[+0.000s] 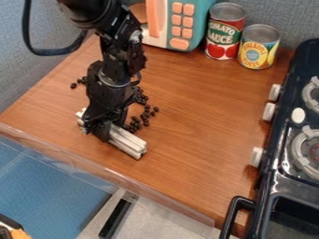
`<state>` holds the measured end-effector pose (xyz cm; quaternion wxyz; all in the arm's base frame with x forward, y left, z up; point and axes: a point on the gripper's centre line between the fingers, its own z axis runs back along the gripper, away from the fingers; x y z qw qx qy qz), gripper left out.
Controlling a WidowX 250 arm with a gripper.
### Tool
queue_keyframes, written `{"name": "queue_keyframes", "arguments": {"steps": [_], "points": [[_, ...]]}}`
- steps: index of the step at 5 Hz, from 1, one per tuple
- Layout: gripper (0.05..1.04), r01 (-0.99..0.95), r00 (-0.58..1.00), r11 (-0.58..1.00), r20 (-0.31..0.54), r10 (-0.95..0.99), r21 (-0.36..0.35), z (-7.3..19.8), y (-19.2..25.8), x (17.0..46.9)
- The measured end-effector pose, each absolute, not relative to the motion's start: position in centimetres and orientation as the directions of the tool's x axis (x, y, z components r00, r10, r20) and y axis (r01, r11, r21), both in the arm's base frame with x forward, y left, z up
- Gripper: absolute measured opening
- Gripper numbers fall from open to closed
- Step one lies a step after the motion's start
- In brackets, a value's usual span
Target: Sweep into pile
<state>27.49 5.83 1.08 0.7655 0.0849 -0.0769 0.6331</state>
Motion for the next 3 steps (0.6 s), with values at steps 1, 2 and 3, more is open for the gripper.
{"name": "queue_keyframes", "arguments": {"steps": [1,2,3], "points": [[0.374,-0.987,0.163,0.159,0.223,0.961,0.037,1.0,5.9,28.4],[0.374,-0.990,0.144,0.142,0.218,0.965,0.027,1.0,5.9,29.6],[0.373,-0.993,0.116,0.117,0.221,0.968,0.008,1.0,6.1,30.6]]}}
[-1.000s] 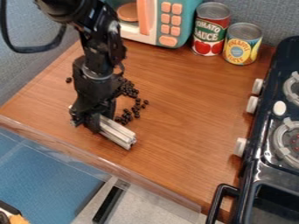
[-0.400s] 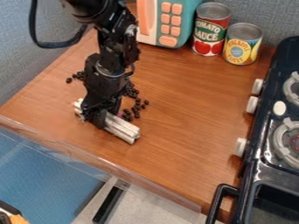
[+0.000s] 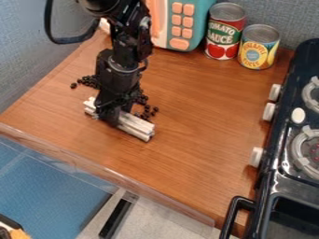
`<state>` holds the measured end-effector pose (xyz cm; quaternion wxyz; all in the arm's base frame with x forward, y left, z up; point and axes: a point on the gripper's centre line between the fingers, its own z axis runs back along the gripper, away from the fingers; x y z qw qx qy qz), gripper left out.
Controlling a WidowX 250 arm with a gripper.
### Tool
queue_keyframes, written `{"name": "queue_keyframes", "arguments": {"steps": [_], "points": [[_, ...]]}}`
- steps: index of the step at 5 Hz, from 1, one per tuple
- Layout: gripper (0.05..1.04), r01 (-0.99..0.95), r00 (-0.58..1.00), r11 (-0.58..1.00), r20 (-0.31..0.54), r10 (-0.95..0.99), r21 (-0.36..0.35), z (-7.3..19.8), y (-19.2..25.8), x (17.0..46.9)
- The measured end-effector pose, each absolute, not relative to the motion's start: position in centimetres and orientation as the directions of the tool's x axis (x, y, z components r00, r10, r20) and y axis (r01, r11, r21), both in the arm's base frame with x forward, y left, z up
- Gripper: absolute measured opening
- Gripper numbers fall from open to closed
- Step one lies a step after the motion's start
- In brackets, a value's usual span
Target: Sweep into pile
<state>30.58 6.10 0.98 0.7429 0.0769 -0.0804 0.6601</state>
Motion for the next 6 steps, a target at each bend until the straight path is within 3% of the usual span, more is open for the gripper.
{"name": "queue_keyframes", "arguments": {"steps": [6], "points": [[0.373,-1.000,0.002,0.007,0.208,0.978,-0.023,1.0,6.5,34.7]]}}
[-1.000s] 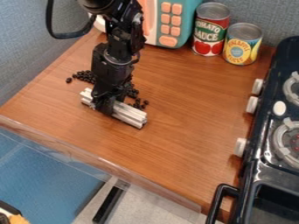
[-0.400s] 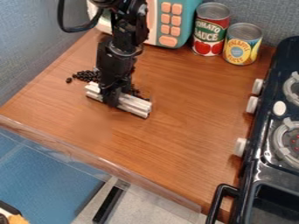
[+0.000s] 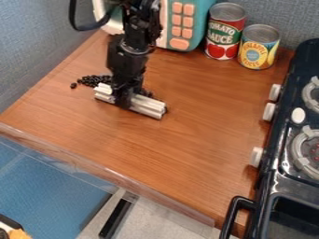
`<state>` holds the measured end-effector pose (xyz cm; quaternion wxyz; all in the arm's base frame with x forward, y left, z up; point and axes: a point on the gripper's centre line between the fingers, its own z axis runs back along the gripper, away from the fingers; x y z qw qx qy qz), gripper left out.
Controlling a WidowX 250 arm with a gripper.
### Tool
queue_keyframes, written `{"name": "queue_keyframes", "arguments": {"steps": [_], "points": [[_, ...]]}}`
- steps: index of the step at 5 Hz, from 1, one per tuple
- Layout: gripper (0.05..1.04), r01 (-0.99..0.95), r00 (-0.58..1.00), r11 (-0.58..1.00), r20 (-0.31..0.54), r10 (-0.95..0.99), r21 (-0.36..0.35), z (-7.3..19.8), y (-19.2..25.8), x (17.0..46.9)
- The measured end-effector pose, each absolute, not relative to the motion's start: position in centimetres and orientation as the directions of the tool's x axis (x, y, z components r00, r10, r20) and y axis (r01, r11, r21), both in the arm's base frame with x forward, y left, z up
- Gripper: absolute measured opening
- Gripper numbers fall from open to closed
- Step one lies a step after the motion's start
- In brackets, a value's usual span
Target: Sweep into pile
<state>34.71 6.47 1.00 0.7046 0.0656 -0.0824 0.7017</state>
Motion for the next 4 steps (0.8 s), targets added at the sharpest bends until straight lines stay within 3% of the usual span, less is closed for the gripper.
{"name": "queue_keyframes", "arguments": {"steps": [2,4], "points": [[0.373,-0.999,-0.035,-0.031,0.180,0.983,-0.026,1.2,6.4,35.0],[0.373,-1.000,-0.030,-0.030,0.099,0.995,-0.002,1.7,6.8,33.0]]}}
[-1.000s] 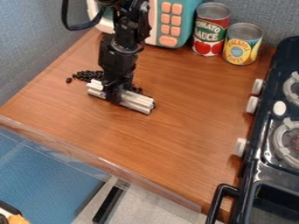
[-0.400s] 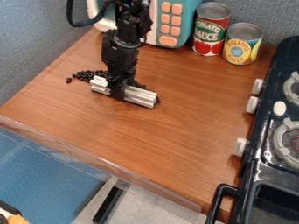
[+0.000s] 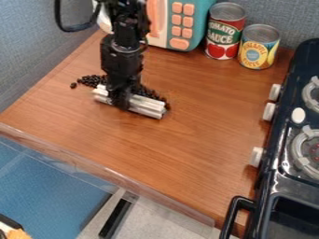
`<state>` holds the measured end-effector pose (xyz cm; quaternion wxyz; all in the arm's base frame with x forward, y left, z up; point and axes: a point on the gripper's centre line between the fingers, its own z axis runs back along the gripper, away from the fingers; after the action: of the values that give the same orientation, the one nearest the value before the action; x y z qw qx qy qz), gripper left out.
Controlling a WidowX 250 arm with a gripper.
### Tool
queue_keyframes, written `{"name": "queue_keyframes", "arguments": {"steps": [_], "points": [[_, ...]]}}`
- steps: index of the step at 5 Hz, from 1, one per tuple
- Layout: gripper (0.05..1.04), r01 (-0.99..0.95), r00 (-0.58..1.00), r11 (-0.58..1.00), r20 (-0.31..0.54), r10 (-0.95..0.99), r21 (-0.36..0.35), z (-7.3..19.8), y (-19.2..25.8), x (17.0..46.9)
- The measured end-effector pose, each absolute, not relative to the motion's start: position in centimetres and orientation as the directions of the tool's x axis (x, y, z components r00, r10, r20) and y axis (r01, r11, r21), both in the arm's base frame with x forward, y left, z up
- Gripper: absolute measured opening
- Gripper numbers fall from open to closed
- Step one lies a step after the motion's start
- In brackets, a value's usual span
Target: Sweep into pile
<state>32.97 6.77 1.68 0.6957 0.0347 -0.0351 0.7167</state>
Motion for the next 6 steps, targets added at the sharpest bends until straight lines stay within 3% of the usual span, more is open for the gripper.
{"name": "queue_keyframes", "arguments": {"steps": [2,3,6], "points": [[0.373,-0.999,-0.026,-0.024,0.056,0.998,-0.030,3.5,7.4,31.5],[0.373,-1.000,-0.005,-0.003,0.072,0.997,-0.027,3.1,7.6,30.8],[0.414,-0.999,0.054,0.053,0.226,0.973,0.012,1.4,6.7,29.7]]}}
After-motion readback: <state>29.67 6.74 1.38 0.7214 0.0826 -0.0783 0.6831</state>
